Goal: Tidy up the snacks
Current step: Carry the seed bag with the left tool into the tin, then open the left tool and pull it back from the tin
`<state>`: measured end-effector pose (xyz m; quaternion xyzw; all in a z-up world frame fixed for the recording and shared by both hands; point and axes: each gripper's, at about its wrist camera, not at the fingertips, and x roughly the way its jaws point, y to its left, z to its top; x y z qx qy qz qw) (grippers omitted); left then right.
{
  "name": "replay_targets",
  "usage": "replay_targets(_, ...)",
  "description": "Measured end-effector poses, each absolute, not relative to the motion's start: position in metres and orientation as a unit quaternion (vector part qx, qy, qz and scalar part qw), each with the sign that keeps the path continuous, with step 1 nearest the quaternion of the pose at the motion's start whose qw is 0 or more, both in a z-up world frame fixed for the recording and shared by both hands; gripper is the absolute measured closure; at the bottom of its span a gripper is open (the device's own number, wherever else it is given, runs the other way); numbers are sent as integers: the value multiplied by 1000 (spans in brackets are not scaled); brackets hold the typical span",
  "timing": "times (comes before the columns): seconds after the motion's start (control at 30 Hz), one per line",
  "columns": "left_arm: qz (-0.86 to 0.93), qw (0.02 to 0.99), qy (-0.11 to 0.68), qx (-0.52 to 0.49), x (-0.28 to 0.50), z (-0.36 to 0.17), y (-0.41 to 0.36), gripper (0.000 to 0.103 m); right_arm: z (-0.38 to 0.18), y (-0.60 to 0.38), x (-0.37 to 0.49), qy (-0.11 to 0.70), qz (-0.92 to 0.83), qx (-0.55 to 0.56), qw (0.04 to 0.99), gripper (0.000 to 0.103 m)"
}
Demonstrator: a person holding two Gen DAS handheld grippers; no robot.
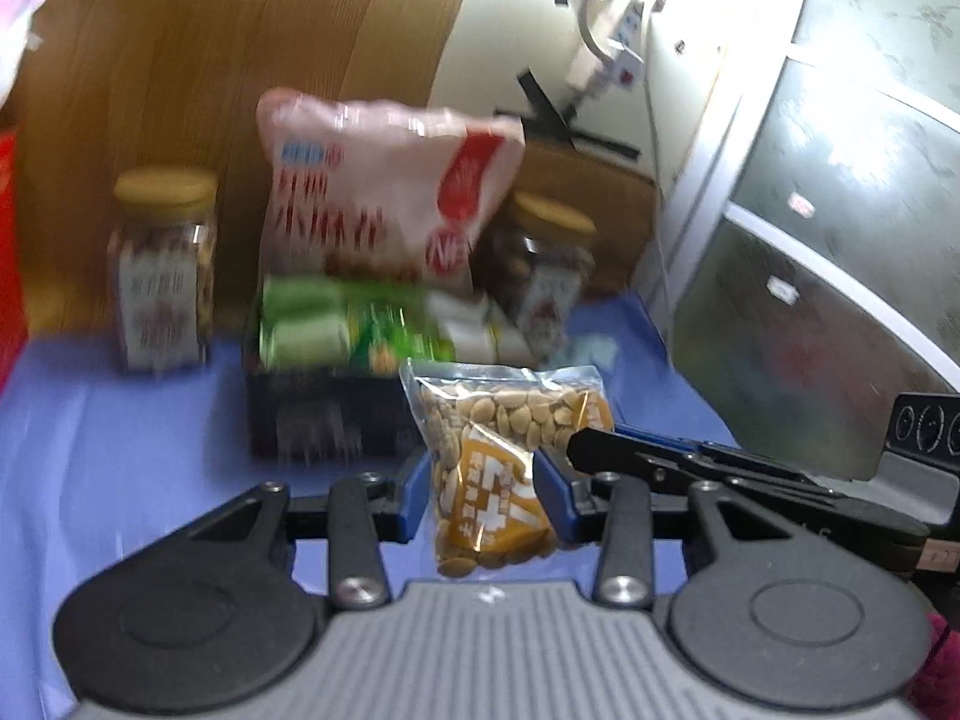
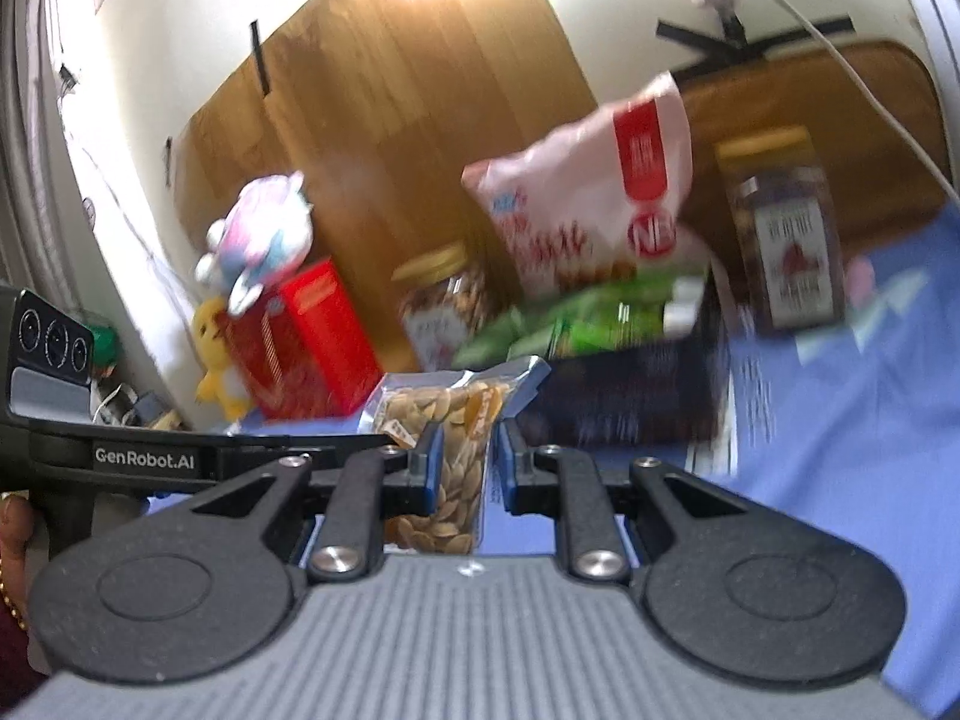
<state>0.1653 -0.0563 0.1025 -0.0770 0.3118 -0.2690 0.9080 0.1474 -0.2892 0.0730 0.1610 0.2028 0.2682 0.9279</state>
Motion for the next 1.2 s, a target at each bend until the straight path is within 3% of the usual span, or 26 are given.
replay_targets(0.27,-247,909,328,-77,276,91,-71,67,67,-297,253,214,254,160,930,81)
replay_targets(0.5,-222,906,353,-73,327,60,-79,63,40,-289,299,242,236,126,933,78)
replay_targets(0.63,-219,908,350,-69,330,53,-80,58,32,-283,298,231,223,94,942,78)
replay_targets(0.77,-215,908,352,-71,325,58,-76,57,37,-296,295,223,214,125,943,57)
replay_targets(1.2,-190,929,313,-49,260,93,-66,56,54,-296,225,206,208,153,944,57)
